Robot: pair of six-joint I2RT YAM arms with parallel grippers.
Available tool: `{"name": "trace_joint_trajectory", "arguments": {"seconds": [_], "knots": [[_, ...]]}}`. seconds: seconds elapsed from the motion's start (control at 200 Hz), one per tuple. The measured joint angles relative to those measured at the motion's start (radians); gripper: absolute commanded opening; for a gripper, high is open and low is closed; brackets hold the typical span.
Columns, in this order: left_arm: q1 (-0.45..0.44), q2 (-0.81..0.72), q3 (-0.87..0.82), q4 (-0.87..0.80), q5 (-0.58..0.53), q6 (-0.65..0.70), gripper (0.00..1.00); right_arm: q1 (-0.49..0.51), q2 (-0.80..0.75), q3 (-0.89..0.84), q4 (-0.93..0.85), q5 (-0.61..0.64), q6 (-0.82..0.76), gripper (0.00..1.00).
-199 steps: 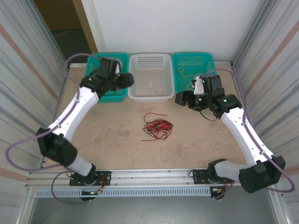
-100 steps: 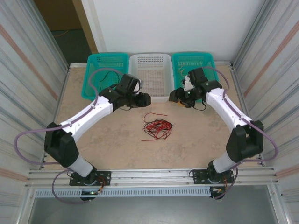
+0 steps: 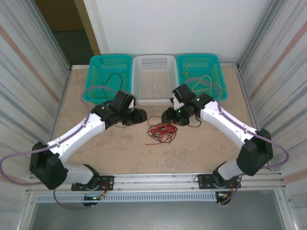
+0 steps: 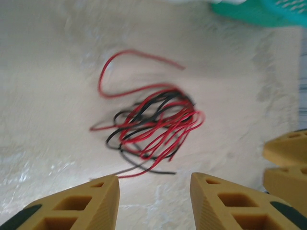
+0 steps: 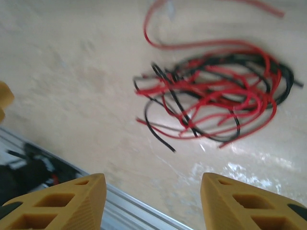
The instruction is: Untangle the cables
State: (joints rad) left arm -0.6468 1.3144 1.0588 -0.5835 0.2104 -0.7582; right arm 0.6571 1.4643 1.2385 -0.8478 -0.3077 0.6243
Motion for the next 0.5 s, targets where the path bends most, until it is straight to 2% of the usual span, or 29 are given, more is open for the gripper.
{"name": "trace_joint_trajectory", "arguments": {"seconds": [0.205, 0.361, 0.501], "knots": [[-0.009, -0.093, -0.061, 0.013, -0.012, -0.029, 0.45, 0.139, 0.057, -0.061, 0.036, 0.055, 0.000, 0.54], [-0.035, -0.213, -0.079, 0.013, -0.020, -0.045, 0.47, 0.221, 0.221, 0.030, 0.018, 0.115, -0.024, 0.50], [-0.034, -0.257, -0.111, 0.006, -0.032, -0.056, 0.48, 0.240, 0.319, 0.093, 0.017, 0.152, -0.051, 0.51]]}}
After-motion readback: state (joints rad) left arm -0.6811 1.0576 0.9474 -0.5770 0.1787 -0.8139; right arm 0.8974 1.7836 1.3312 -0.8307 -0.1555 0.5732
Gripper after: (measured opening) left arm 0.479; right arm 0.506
